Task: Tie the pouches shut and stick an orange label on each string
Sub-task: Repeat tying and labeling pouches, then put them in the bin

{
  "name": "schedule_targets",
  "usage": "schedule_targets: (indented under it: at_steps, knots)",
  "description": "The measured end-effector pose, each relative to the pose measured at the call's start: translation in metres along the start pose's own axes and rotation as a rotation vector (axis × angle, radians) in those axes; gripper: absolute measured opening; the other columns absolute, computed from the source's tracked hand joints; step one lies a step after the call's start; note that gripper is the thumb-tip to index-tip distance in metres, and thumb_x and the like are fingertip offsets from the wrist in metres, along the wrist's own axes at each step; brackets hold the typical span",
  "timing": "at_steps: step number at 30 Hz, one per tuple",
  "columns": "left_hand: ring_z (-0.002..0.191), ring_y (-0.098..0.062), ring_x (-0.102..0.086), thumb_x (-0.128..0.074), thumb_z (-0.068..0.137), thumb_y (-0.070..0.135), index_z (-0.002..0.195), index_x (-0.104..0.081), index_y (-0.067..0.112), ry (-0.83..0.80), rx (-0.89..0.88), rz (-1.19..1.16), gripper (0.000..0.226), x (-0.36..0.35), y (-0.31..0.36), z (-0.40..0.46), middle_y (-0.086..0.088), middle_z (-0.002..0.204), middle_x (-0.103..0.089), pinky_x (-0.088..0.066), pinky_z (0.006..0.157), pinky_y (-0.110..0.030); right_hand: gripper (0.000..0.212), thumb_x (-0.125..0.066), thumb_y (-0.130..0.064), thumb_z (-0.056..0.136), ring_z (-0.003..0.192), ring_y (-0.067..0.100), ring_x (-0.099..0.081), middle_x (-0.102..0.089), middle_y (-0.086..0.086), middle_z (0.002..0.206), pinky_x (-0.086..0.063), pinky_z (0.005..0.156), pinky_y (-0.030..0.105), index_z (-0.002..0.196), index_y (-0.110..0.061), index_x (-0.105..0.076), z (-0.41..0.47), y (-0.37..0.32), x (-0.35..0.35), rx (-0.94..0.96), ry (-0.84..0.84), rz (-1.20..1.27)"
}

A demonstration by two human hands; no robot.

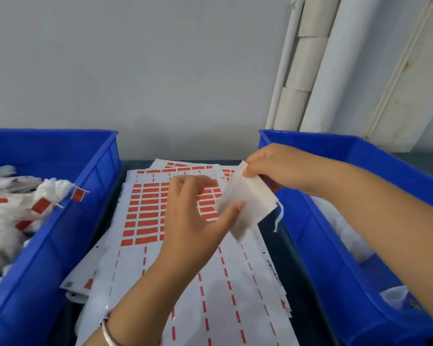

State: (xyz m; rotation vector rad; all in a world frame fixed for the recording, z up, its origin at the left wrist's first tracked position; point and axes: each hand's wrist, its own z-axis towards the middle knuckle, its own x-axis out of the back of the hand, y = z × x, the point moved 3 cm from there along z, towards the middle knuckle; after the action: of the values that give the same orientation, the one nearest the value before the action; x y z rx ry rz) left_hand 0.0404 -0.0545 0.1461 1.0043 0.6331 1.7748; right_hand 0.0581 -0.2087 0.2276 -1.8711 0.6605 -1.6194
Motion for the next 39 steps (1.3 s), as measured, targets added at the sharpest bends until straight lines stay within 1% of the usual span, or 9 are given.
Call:
schedule_targets:
  at_steps: [7,13,17,20,23,27,30,34,39]
  knots:
    - [0.072,0.007,-0.058,-0.048,0.060,0.075,0.071,-0.059,0.031,-0.062,0.179,-0.034,0.046,0.016,-0.058,0.011,0.025,0.073,-0.061,-0.041,0.047,-0.009,0.018,-0.051,-0.013,0.088,0.051,0.017,-0.065,-0.068,0.007,0.060,-0.054,0.053,0.025,0.080,-0.004,-0.064,0.054,-0.014,-0.070,-0.187,0.050,0.370]
    - [0.073,0.011,-0.057,-0.065,0.078,0.039,0.076,-0.065,0.042,-0.018,0.288,0.038,0.004,0.013,-0.112,0.001,0.030,0.066,-0.059,-0.039,0.047,-0.003,0.014,-0.055,-0.016,0.093,0.066,0.021,-0.070,-0.071,0.013,0.082,-0.060,0.069,0.030,0.090,-0.006,-0.064,0.070,0.012,-0.111,-0.358,0.187,0.697]
    - [0.071,0.014,-0.052,-0.052,0.083,0.038,0.105,-0.070,0.030,-0.004,0.232,0.106,0.029,0.018,-0.113,0.003,0.041,0.075,-0.050,-0.031,0.062,-0.001,0.010,-0.058,-0.017,0.094,0.069,0.022,-0.072,-0.073,0.011,0.085,-0.060,0.062,0.029,0.085,-0.013,-0.061,0.067,0.032,-0.120,-0.369,0.278,0.865]
    - [0.077,0.011,-0.049,-0.039,0.075,0.049,0.108,-0.066,0.031,-0.039,0.208,0.134,0.047,0.019,-0.109,0.005,0.030,0.089,-0.055,-0.032,0.069,-0.003,0.011,-0.058,-0.018,0.094,0.065,0.019,-0.073,-0.074,0.002,0.071,-0.059,0.056,0.026,0.083,-0.018,-0.063,0.063,0.045,-0.128,-0.321,0.373,0.995]
    - [0.081,0.005,-0.052,-0.036,0.078,0.049,0.107,-0.061,0.034,-0.099,0.217,0.171,0.041,0.017,-0.111,0.003,0.026,0.094,-0.054,-0.033,0.071,-0.004,0.013,-0.062,-0.023,0.091,0.073,0.014,-0.071,-0.068,-0.016,0.072,-0.057,0.062,0.021,0.083,-0.032,-0.058,0.055,0.065,-0.138,-0.246,0.618,0.755]
    - [0.089,0.003,-0.048,-0.046,0.088,0.034,0.112,-0.065,0.027,-0.113,0.101,0.295,0.031,0.016,-0.107,-0.002,0.022,0.099,-0.056,-0.030,0.075,-0.001,0.040,-0.075,-0.024,0.080,0.107,-0.013,-0.045,-0.045,-0.033,0.111,-0.035,0.074,-0.008,0.094,-0.052,-0.050,0.038,0.064,-0.159,0.209,0.729,0.240]
    - [0.080,-0.002,-0.052,-0.050,0.082,0.026,0.101,-0.073,0.016,-0.064,-0.077,0.326,0.031,0.019,-0.097,-0.004,0.006,0.093,-0.067,-0.037,0.071,-0.005,0.032,-0.069,-0.034,0.078,0.124,0.005,-0.035,-0.046,-0.006,0.134,-0.026,0.097,0.011,0.108,-0.040,-0.062,0.040,0.061,-0.171,0.388,0.685,0.047]
    - [0.077,-0.007,-0.057,-0.058,0.078,0.019,0.093,-0.075,0.010,-0.014,-0.218,0.333,0.024,0.020,-0.093,-0.007,0.000,0.084,-0.068,-0.044,0.068,-0.010,0.025,-0.062,-0.045,0.075,0.124,0.004,-0.036,-0.032,-0.035,0.125,-0.030,0.094,0.013,0.095,-0.056,-0.052,0.042,0.058,-0.171,0.335,0.577,0.205]
    - [0.076,0.000,-0.053,-0.050,0.079,0.028,0.091,-0.070,0.016,0.104,-0.027,0.276,0.026,0.024,-0.095,-0.004,0.014,0.088,-0.061,-0.037,0.071,-0.008,0.032,-0.061,-0.045,0.077,0.116,-0.001,-0.038,-0.051,-0.014,0.125,-0.024,0.094,0.012,0.094,-0.022,-0.075,0.041,0.066,-0.164,0.301,0.707,0.097]
